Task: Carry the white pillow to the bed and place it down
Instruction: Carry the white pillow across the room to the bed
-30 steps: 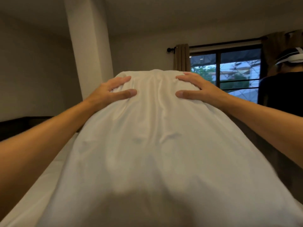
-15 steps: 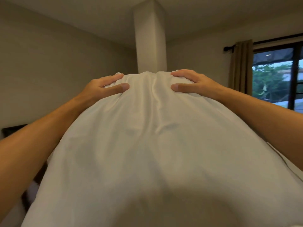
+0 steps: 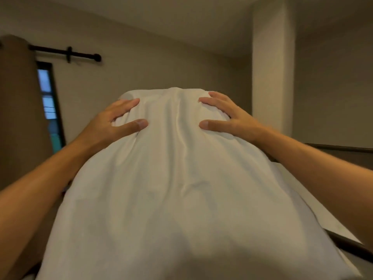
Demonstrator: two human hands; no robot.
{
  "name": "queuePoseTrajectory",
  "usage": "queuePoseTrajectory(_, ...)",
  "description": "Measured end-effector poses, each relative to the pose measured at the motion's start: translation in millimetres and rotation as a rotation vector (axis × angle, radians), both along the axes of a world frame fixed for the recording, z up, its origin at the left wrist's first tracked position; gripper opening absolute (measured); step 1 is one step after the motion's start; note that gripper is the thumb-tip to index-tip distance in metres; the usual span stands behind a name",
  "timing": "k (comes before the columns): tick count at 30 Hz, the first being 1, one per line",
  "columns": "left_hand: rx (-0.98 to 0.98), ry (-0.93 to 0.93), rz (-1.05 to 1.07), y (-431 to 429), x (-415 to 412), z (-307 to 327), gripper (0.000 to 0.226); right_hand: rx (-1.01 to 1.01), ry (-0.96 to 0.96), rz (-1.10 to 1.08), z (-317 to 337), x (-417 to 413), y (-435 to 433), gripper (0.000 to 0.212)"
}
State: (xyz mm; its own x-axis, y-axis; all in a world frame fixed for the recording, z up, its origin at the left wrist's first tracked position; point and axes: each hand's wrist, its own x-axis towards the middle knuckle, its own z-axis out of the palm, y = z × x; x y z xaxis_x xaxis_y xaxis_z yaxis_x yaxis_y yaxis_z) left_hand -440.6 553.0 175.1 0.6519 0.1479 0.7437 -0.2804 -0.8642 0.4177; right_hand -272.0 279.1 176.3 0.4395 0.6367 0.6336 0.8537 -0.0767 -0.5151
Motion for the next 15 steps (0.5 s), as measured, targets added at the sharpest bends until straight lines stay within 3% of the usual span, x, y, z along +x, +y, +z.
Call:
queuePoseTrajectory(8,0.034,-0.024,0.301,91.8,-99.1,-65.6,0.080,-0.006,-0.047,0.224,-64.4,-41.3,140.1,0.079)
queuePoseTrajectory(15,0.012,0.027,0.480,128.7,-138.9,-122.2,0.083,-0.032,-0.057,0.391,-124.3,-42.6,226.1,0.079)
